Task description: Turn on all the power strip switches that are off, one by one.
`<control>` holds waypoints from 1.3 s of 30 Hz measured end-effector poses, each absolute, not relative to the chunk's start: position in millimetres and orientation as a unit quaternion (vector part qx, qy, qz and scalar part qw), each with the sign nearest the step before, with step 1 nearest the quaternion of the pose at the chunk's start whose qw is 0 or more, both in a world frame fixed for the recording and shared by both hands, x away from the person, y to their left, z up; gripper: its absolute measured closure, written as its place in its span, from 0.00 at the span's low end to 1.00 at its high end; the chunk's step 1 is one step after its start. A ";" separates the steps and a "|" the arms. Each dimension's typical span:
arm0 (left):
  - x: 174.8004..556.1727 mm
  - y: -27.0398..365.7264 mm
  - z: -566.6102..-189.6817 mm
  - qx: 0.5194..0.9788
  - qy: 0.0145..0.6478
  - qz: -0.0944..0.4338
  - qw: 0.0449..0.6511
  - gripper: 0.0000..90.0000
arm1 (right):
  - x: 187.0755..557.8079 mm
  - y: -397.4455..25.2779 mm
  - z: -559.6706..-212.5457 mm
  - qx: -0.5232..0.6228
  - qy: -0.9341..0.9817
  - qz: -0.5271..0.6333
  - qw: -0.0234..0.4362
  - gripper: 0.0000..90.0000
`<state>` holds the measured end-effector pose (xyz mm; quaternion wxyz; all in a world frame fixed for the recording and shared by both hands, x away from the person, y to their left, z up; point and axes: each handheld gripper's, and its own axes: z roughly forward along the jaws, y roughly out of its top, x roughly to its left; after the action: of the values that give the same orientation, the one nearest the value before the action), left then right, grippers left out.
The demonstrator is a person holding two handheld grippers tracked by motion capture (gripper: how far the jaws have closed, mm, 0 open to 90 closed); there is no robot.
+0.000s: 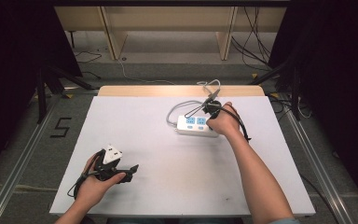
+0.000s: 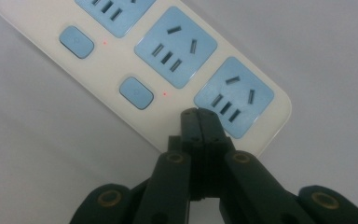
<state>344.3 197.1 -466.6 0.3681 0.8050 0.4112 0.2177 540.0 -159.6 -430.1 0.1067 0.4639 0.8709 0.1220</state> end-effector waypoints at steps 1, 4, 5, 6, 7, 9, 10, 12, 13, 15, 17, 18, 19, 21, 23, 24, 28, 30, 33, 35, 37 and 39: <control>344.3 197.2 -466.5 0.805 0.411 0.218 0.368 0.21 | 540.1 -160.4 -430.1 0.465 0.870 0.125 0.104 1.00; 344.6 198.0 -466.6 0.803 0.414 0.217 0.369 0.21 | 539.5 -161.9 -430.4 0.465 0.869 0.130 0.105 1.00; 344.9 198.1 -466.9 0.802 0.415 0.218 0.370 0.21 | 539.1 -162.1 -430.7 0.466 0.868 0.134 0.108 1.00; 345.2 198.4 -467.1 0.801 0.416 0.218 0.370 0.21 | 538.5 -162.5 -430.8 0.467 0.867 0.136 0.108 1.00; 345.5 198.7 -467.0 0.802 0.416 0.217 0.370 0.21 | 538.0 -163.3 -430.9 0.466 0.867 0.138 0.110 1.00; 345.9 199.1 -467.1 0.803 0.415 0.217 0.369 0.22 | 536.9 -165.5 -428.3 0.470 0.863 0.152 0.112 1.00; 346.0 199.0 -467.4 0.803 0.415 0.216 0.370 0.21 | 536.5 -166.9 -426.7 0.469 0.860 0.160 0.118 1.00; 346.4 199.0 -467.6 0.803 0.415 0.217 0.368 0.21 | 535.2 -169.3 -423.3 0.468 0.859 0.169 0.122 1.00; 346.5 199.1 -467.5 0.804 0.414 0.217 0.368 0.21 | 534.4 -169.9 -422.4 0.468 0.858 0.170 0.123 1.00; 345.9 198.7 -467.4 0.803 0.415 0.217 0.369 0.21 | 533.1 -171.5 -422.3 0.465 0.860 0.169 0.124 1.00; 345.5 198.5 -467.3 0.802 0.415 0.218 0.369 0.22 | 531.5 -173.8 -422.5 0.466 0.859 0.173 0.122 1.00; 345.2 198.6 -467.2 0.802 0.416 0.218 0.368 0.21 | 530.6 -174.8 -422.9 0.467 0.858 0.176 0.121 1.00; 345.3 198.7 -467.3 0.802 0.416 0.218 0.369 0.21 | 529.7 -176.2 -423.4 0.464 0.859 0.179 0.121 1.00; 345.4 199.2 -467.1 0.802 0.415 0.218 0.369 0.21 | 527.1 -177.8 -424.1 0.463 0.858 0.183 0.124 0.99; 345.5 199.5 -467.1 0.802 0.415 0.219 0.369 0.21 | 523.1 -179.0 -423.3 0.461 0.857 0.191 0.126 0.99; 345.7 199.5 -467.2 0.802 0.416 0.218 0.368 0.21 | 522.0 -179.9 -422.9 0.459 0.858 0.193 0.129 0.99; 345.6 198.9 -467.4 0.802 0.417 0.218 0.368 0.22 | 514.8 -182.4 -421.8 0.455 0.857 0.204 0.131 0.97; 345.6 198.9 -467.6 0.802 0.417 0.218 0.369 0.21 | 510.4 -184.3 -422.1 0.454 0.856 0.213 0.126 0.95; 345.7 199.4 -467.6 0.803 0.416 0.219 0.367 0.21 | 501.9 -187.5 -423.0 0.450 0.856 0.222 0.128 0.92; 345.6 199.4 -467.6 0.802 0.416 0.219 0.367 0.21 | 494.7 -190.1 -423.5 0.447 0.854 0.232 0.129 0.89; 345.6 199.1 -467.7 0.802 0.417 0.219 0.367 0.21 | 486.3 -193.1 -423.9 0.446 0.851 0.245 0.132 0.85; 345.6 199.0 -467.8 0.802 0.417 0.219 0.367 0.22 | 477.2 -196.1 -424.5 0.442 0.850 0.255 0.134 0.81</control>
<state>345.6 199.0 -467.8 0.3672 0.8019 0.4173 0.2190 477.2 -196.1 -424.5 0.1345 0.4416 0.8497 0.2546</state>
